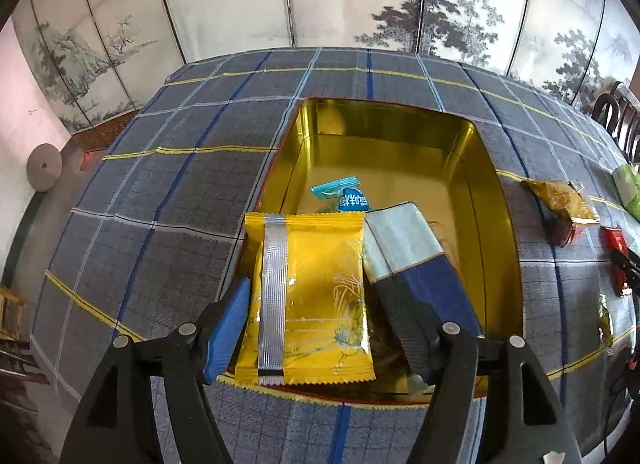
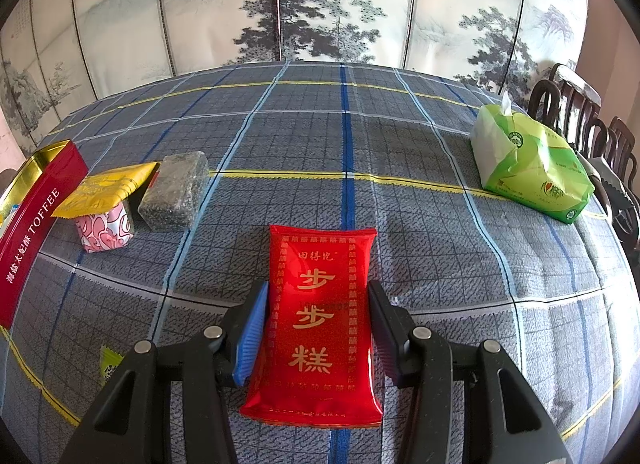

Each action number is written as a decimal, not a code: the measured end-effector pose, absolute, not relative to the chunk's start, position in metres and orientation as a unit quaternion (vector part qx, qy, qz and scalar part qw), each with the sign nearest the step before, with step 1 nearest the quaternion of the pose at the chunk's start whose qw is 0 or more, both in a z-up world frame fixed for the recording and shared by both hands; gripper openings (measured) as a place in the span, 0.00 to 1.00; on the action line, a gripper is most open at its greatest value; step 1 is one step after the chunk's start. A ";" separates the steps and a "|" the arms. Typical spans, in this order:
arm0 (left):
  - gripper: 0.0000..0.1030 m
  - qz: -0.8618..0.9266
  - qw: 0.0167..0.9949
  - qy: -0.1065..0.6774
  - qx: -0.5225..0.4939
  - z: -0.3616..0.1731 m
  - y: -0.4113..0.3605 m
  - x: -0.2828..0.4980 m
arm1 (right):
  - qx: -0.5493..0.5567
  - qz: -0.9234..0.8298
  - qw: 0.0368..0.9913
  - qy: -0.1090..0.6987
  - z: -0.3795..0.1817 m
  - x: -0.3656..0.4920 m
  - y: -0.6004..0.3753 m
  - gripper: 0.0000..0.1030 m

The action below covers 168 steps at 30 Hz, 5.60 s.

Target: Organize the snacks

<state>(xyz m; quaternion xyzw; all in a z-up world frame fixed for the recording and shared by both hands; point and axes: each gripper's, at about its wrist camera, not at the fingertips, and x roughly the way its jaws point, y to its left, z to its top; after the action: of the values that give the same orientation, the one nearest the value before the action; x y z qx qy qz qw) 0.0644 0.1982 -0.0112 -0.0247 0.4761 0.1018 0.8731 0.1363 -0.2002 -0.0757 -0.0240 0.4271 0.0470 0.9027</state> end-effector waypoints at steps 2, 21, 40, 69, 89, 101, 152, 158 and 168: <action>0.67 0.101 0.876 0.471 -0.024 -0.007 0.196 0.061 | -0.022 0.043 0.901 0.432 -0.075 0.139 -0.201 0.49; 0.78 0.120 0.888 0.442 -0.033 0.013 0.183 0.015 | -0.012 0.002 0.889 0.458 -0.072 0.148 -0.200 0.47; 0.78 0.149 0.877 0.450 -0.074 0.001 0.212 -0.006 | 0.025 -0.030 0.890 0.454 -0.051 0.139 -0.193 0.44; 0.81 0.190 0.868 0.444 -0.113 -0.001 0.264 -0.042 | -0.020 0.216 0.878 0.427 0.005 0.087 0.055 0.44; 0.83 0.200 0.868 0.439 -0.115 0.003 0.271 -0.050 | -0.076 0.222 0.869 0.435 -0.014 0.093 0.108 0.44; 0.84 0.210 0.865 0.441 -0.117 0.005 0.275 -0.056 | -0.078 0.222 0.867 0.440 -0.023 0.094 0.114 0.45; 0.84 0.100 0.887 0.450 -0.042 0.015 0.154 0.000 | -0.031 0.113 0.865 0.487 -0.067 0.060 -0.108 0.28; 0.84 0.088 0.886 0.454 -0.031 0.016 0.137 0.011 | -0.048 0.121 0.870 0.475 -0.067 0.061 -0.107 0.23; 0.84 0.059 0.889 0.454 -0.014 0.022 0.103 0.038 | -0.049 0.096 0.887 0.450 -0.066 0.093 -0.132 0.22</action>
<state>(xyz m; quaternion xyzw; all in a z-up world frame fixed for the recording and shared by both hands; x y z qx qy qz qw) 0.0378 0.1028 0.0221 -0.0142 0.4536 0.0594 0.8891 0.0935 -0.1320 -0.0663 -0.0490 0.4498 0.0957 0.8866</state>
